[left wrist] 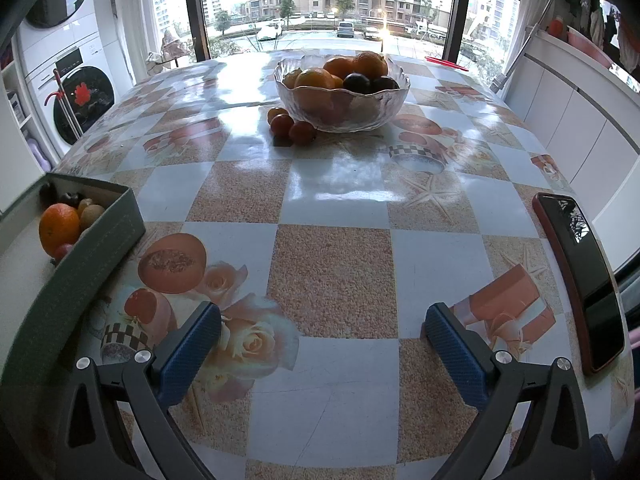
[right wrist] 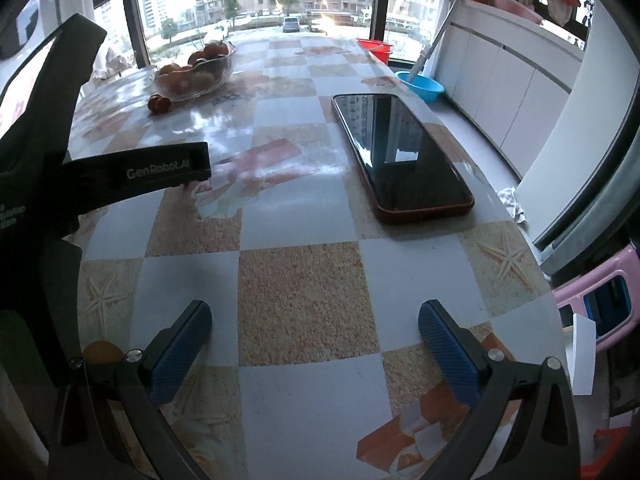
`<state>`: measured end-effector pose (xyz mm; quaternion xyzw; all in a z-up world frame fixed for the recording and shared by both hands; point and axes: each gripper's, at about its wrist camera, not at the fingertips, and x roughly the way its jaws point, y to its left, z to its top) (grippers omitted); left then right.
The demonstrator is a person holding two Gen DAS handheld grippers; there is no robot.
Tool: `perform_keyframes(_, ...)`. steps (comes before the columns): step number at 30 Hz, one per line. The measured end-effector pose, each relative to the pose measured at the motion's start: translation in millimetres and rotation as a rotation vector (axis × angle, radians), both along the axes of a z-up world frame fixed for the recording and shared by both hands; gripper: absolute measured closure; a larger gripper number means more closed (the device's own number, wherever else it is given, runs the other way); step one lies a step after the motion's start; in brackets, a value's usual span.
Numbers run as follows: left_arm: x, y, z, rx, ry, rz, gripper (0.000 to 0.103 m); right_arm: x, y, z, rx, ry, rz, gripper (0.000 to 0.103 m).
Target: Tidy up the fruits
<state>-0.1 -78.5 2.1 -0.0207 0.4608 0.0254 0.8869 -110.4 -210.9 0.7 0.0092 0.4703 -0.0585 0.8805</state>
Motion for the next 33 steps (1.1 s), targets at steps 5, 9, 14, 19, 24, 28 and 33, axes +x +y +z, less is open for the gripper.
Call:
perform_keyframes(5,0.7,-0.7,0.1,0.0,0.0,0.0,0.0,2.9,-0.2,0.3,0.009,0.027,-0.034,0.0)
perform_keyframes(9,0.5,-0.6,0.1,0.0,0.0,0.0,0.0,8.8,4.6,0.0,0.011,0.023,-0.059,0.0)
perform_keyframes(14,0.0,-0.1,0.1,0.0,0.0,0.0,0.0,10.2,6.0,0.0,0.011,0.012,-0.059,0.0)
perform_keyframes(19,0.0,-0.1,0.1,0.0,0.0,0.0,0.0,10.5,6.1,0.1,0.009,0.009,-0.062,0.0)
perform_keyframes(24,0.3,-0.5,0.1,0.0,0.0,0.0,0.0,9.9,6.4,-0.4,0.008,-0.004,-0.063,0.0)
perform_keyframes(28,0.4,-0.6,0.1,0.0,0.0,0.0,0.0,9.8,7.1,-0.4,0.007,-0.011,-0.064,0.0)
perform_keyframes(33,-0.4,0.1,0.2,0.0,0.0,0.0,0.0,9.6,7.4,-0.6,0.007,-0.014,-0.064,0.0)
